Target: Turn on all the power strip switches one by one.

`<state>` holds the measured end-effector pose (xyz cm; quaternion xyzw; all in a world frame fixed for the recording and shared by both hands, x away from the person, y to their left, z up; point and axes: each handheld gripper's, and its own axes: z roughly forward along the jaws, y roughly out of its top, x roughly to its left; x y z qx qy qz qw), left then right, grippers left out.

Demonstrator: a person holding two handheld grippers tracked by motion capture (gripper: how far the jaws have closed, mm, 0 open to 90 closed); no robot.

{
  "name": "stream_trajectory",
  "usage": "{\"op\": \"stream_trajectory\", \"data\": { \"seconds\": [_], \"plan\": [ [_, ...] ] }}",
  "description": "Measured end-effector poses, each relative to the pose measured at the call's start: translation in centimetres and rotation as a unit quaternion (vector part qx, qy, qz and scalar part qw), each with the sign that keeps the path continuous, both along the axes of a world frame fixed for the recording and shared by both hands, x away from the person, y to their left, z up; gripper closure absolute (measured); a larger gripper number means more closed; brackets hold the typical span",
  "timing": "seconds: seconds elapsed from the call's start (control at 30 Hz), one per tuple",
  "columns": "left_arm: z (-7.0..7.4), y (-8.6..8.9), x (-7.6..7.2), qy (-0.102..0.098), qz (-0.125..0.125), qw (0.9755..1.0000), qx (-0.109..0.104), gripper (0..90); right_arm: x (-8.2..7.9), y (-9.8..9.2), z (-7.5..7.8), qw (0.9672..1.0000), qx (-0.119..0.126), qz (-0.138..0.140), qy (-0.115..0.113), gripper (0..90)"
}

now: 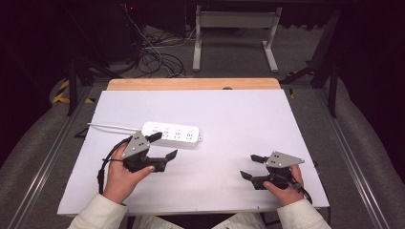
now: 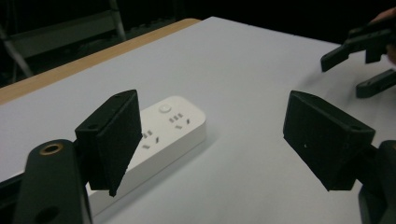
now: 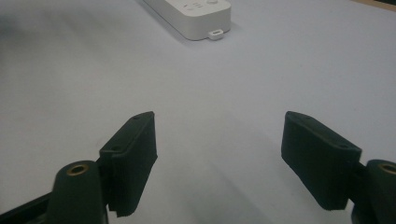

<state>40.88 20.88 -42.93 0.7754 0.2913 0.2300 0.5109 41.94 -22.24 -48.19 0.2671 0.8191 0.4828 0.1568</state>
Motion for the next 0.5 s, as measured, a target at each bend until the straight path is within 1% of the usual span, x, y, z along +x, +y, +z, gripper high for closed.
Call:
{"op": "stream_trajectory", "data": {
  "seconds": [0.03, 0.17, 0.23, 0.27, 0.33, 0.37, 0.4, 0.47, 0.5],
  "plan": [
    [-0.3, 0.4, -0.4, 0.000, 0.001, 1.0000, 0.003, 19.5, 0.0, 0.0, 0.0, 1.0000, 0.000, 0.000, 0.000, 27.5],
    [-1.7, 2.6, -1.6, 0.012, 0.010, 0.9999, -0.007, 19.1, 0.0, -0.1, 0.0, 1.0000, 0.001, -0.001, 0.001, 27.2],
    [-2.7, 3.8, -1.9, 0.008, 0.010, 0.9998, -0.018, 19.7, 0.0, -0.1, 0.0, 1.0000, 0.000, -0.001, 0.001, 27.0],
    [-3.1, 4.3, -2.0, 0.012, 0.009, 0.9996, -0.025, 20.0, 0.0, -0.1, 0.0, 1.0000, 0.000, -0.001, 0.001, 26.8],
    [-3.8, 5.2, -2.1, 0.017, 0.011, 0.9995, -0.024, 19.8, 0.0, -0.1, -0.1, 1.0000, -0.001, -0.001, 0.002, 26.8],
    [-4.2, 5.7, -2.2, 0.014, 0.015, 0.9996, -0.018, 19.5, 0.0, -0.1, -0.1, 1.0000, -0.001, -0.002, 0.002, 26.8],
    [-4.3, 6.0, -2.4, 0.015, 0.018, 0.9996, -0.017, 18.9, 0.1, -0.2, -0.1, 1.0000, 0.000, -0.003, 0.002, 26.8],
    [-4.5, 6.4, -2.5, 0.010, 0.024, 0.9996, -0.011, 17.9, 0.1, -0.3, -0.1, 1.0000, 0.003, -0.005, 0.003, 26.6],
    [-4.5, 6.4, -2.5, 0.010, 0.024, 0.9996, -0.011, 17.2, 0.2, -0.3, -0.1, 1.0000, 0.005, -0.005, 0.004, 26.4]
  ]
}}
